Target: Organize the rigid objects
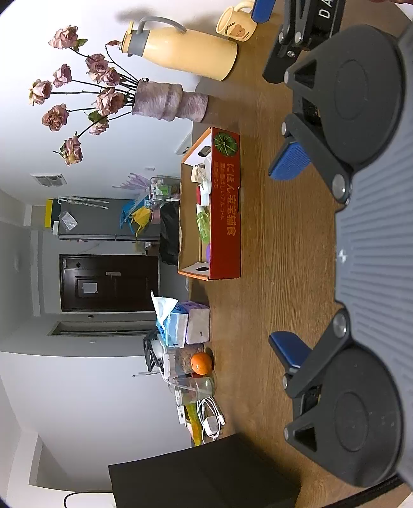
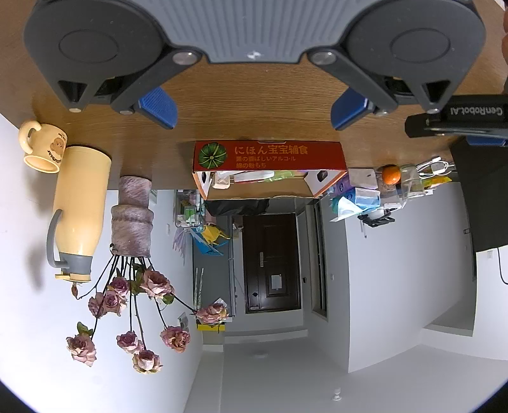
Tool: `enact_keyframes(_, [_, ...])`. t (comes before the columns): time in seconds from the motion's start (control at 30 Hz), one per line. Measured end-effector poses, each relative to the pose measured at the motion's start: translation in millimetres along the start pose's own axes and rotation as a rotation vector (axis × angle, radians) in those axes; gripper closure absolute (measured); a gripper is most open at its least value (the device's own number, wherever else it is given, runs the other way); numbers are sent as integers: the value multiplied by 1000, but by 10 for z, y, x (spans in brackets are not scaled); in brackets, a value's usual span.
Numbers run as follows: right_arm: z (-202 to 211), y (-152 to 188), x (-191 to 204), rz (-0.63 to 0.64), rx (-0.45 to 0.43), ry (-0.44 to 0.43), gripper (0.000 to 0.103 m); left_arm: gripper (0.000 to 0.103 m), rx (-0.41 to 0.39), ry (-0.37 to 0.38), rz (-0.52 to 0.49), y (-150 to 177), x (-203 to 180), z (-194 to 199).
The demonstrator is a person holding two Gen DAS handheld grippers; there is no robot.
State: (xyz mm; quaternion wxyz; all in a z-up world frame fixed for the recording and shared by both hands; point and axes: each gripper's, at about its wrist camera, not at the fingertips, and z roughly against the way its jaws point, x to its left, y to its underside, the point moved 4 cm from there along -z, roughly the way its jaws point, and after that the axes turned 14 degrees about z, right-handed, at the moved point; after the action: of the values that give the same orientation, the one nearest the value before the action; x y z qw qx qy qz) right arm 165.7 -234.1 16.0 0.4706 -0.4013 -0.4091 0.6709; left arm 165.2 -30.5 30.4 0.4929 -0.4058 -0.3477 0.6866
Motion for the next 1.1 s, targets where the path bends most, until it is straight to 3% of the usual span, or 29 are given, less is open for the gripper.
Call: enact_keyframes(1.1, [25, 71, 22, 0, 11, -1, 0, 0, 5, 3, -9, 33, 1, -3])
